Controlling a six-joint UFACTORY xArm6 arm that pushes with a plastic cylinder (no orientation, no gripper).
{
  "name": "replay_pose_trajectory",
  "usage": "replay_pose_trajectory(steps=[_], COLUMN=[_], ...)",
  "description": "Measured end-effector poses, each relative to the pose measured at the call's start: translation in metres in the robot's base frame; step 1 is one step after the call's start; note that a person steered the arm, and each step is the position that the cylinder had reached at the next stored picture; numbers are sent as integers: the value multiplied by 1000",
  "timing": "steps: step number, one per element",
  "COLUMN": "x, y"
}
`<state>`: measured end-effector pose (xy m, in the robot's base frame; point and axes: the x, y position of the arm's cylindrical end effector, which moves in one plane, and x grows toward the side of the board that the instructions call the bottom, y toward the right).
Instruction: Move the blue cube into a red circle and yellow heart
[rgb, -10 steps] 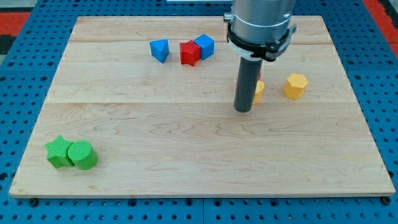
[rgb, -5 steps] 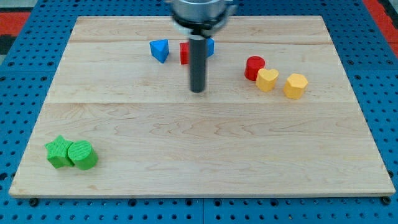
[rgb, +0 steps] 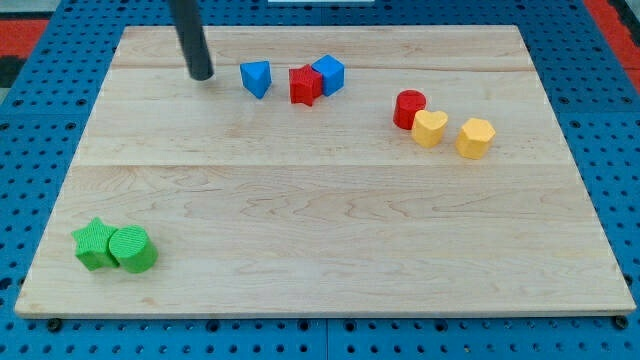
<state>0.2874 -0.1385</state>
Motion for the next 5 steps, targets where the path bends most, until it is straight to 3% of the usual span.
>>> replay_pose_trajectory(steps=[3, 4, 5], x=[9, 12, -5], y=[140, 153, 122])
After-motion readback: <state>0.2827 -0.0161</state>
